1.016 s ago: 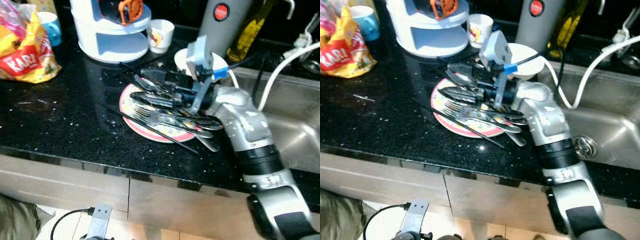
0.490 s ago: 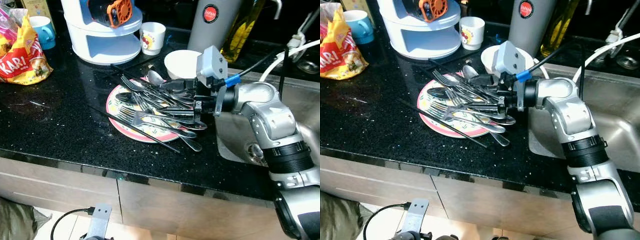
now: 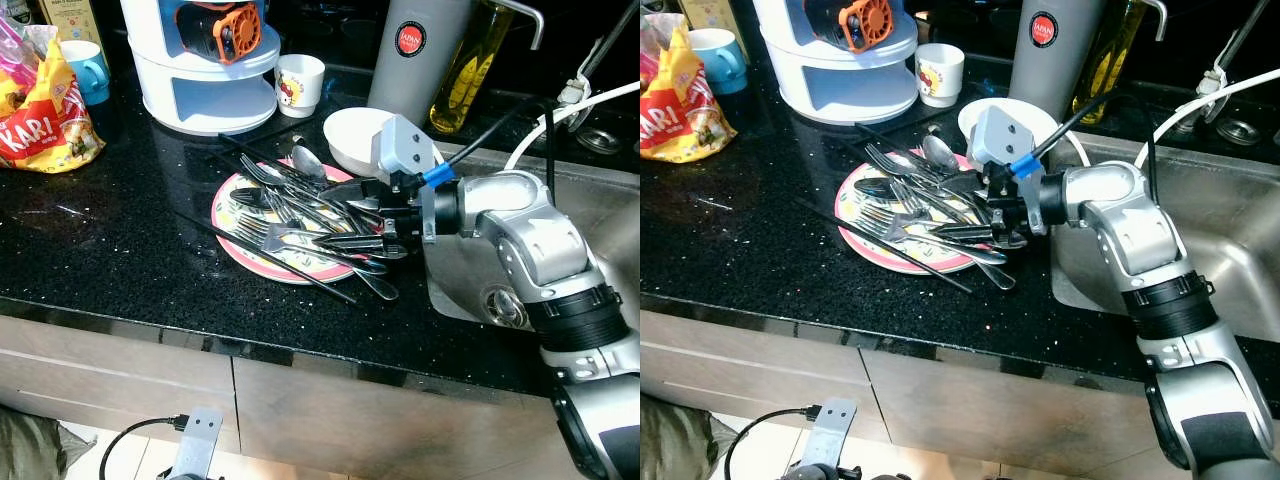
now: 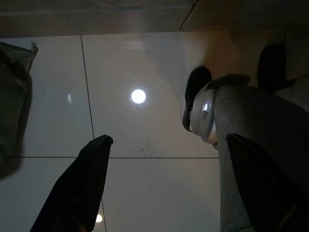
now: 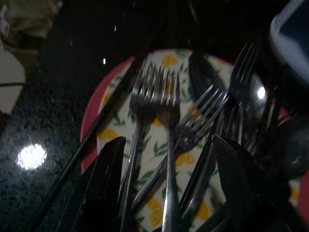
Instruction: Kitchen organization
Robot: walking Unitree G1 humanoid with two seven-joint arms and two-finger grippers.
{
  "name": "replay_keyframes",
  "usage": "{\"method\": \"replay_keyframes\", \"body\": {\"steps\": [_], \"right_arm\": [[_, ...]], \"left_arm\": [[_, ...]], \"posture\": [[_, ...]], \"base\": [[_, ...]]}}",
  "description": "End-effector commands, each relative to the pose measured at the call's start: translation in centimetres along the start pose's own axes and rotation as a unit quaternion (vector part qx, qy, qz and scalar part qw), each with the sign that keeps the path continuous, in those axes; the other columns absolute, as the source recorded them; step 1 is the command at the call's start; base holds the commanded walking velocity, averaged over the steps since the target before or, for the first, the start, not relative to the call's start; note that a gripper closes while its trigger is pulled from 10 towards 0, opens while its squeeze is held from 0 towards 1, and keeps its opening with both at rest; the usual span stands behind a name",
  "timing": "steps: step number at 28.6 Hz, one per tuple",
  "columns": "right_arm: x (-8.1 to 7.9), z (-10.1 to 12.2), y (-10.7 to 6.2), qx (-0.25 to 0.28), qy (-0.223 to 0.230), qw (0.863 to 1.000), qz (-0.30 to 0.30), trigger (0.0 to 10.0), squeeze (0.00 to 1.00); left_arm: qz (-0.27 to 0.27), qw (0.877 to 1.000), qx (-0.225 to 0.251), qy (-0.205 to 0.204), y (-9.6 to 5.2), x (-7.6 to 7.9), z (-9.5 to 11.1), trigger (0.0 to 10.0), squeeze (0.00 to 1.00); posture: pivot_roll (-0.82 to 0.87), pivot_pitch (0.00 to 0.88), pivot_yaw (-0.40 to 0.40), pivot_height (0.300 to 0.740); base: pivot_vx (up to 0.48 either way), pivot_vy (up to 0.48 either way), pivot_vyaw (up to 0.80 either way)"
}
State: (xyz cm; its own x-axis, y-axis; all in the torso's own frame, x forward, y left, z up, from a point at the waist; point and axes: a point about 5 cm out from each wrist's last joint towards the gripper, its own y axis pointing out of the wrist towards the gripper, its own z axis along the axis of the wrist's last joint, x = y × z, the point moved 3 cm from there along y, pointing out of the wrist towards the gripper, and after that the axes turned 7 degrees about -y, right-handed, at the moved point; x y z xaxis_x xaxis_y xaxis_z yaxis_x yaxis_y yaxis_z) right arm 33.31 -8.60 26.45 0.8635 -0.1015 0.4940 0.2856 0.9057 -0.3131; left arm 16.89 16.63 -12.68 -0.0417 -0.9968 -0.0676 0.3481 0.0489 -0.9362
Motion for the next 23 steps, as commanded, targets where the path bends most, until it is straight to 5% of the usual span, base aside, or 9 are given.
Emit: {"method": "replay_keyframes", "body": {"steps": [1,8,9,11,12,23], "right_arm": [[-0.2,-0.4,0.2,-0.027,0.001,1.0,-0.003,8.8,0.0],[-0.3,-1.3,0.4,-0.077,0.001,0.997,-0.005,8.4,0.0],[-0.2,-1.6,0.4,-0.094,0.0,0.996,-0.012,4.3,0.0],[-0.1,-1.7,0.3,-0.099,0.0,0.995,-0.015,4.3,0.0],[-0.1,-1.8,0.3,-0.107,0.0,0.994,-0.018,0.0,0.0],[-0.4,-1.2,0.6,-0.088,0.006,0.996,-0.014,0.0,0.0]], "left_arm": [[-0.027,0.998,-0.064,0.007,-0.1,1.6,-3.5,10.0,0.0],[-0.027,0.998,-0.063,0.005,-0.1,1.7,-3.4,10.0,0.0],[-0.028,0.998,-0.063,0.004,-0.1,1.7,-3.4,10.0,0.0],[-0.028,0.998,-0.064,0.004,-0.1,1.7,-3.4,10.0,0.0],[-0.028,0.998,-0.064,0.003,-0.1,1.7,-3.4,10.0,0.0],[-0.029,0.998,-0.064,0.006,-0.1,1.8,-3.4,10.0,0.0]], "posture": [[0.07,0.083,-0.088,0.74],[0.07,0.086,-0.093,0.74],[0.07,0.089,-0.093,0.74],[0.07,0.089,-0.093,0.74],[0.07,0.091,-0.094,0.74],[0.07,0.092,-0.092,0.74]], "base": [[0.0,0.0,0.0],[0.0,0.0,0.0],[0.0,0.0,0.0],[0.0,0.0,0.0],[0.0,0.0,0.0],[0.0,0.0,0.0]]}}
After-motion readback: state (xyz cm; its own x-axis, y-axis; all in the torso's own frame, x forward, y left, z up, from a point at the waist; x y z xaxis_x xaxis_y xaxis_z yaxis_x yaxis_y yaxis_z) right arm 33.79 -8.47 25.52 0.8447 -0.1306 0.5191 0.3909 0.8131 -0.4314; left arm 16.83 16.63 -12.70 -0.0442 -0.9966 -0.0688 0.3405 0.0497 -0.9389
